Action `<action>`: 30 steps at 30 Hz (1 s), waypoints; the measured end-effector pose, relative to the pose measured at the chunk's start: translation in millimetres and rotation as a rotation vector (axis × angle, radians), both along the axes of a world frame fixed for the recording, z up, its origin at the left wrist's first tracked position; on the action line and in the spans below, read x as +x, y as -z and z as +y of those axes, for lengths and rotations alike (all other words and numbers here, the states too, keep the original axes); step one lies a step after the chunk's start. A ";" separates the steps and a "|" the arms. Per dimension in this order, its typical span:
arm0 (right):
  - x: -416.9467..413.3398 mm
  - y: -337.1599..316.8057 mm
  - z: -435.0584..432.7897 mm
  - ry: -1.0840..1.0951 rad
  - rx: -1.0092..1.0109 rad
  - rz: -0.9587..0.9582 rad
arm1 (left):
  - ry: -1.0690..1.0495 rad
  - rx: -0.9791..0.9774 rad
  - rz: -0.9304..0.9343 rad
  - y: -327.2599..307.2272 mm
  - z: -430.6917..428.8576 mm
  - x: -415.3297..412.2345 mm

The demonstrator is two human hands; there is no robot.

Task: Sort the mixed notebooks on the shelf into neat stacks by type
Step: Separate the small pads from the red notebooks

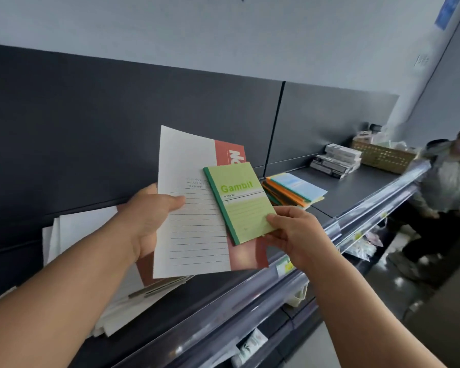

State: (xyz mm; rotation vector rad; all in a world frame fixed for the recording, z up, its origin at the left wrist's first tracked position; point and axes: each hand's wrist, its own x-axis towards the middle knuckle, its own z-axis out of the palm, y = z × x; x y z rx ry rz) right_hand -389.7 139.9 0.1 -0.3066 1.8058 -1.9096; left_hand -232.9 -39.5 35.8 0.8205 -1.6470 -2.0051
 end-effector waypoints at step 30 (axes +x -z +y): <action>-282.0 8.5 3.2 -0.098 0.662 0.934 | -0.398 0.060 -0.023 19.1 66.6 -190.8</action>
